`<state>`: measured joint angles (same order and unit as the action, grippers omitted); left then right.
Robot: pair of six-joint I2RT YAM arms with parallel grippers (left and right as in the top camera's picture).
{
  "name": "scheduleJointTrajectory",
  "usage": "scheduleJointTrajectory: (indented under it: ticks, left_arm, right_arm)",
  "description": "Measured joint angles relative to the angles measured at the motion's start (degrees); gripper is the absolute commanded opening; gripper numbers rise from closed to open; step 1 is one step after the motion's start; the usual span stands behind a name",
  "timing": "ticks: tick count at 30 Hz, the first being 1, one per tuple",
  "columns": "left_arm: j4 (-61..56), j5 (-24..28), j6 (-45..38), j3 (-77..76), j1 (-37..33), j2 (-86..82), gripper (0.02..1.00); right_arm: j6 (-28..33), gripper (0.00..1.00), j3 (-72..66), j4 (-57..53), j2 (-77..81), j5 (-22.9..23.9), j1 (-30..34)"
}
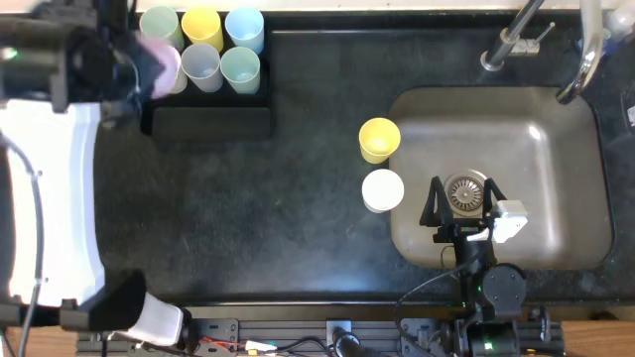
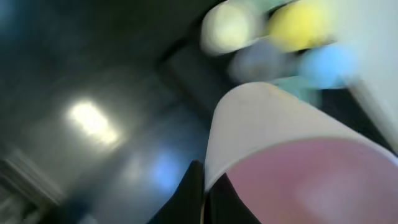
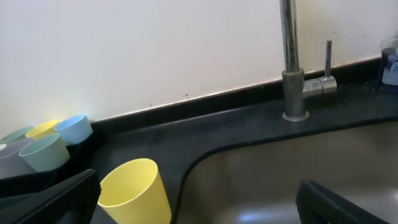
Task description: Store Cups
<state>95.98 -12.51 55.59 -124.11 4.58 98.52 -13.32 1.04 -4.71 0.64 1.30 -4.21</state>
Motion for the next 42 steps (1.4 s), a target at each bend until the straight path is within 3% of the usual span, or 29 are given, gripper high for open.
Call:
scheduleJointTrajectory:
  ticks: [5, 11, 20, 42]
  left_arm:
    - [-9.33, 2.43, 2.62, 18.27, -6.71, -2.03, 0.036]
    - [-20.57, 9.49, 4.59, 25.75, -13.16, -1.64, 0.036]
    - [-23.56, 12.59, 8.87, 26.01, -13.25, 6.19, 0.036]
    - [-26.1, 13.66, 10.16, 26.27, -14.45, 15.34, 0.036]
  right_arm:
    - [-0.02, 0.998, 0.0, -0.02, -0.02, 0.0, 0.0]
    - [-0.02, 0.998, 0.0, 0.02, -0.02, 0.0, 0.0]
    - [0.0, 0.996, 0.0, -0.02, -0.02, 0.0, 0.02]
    - [0.0, 0.993, 0.0, 0.0, -0.02, 0.0, 0.0]
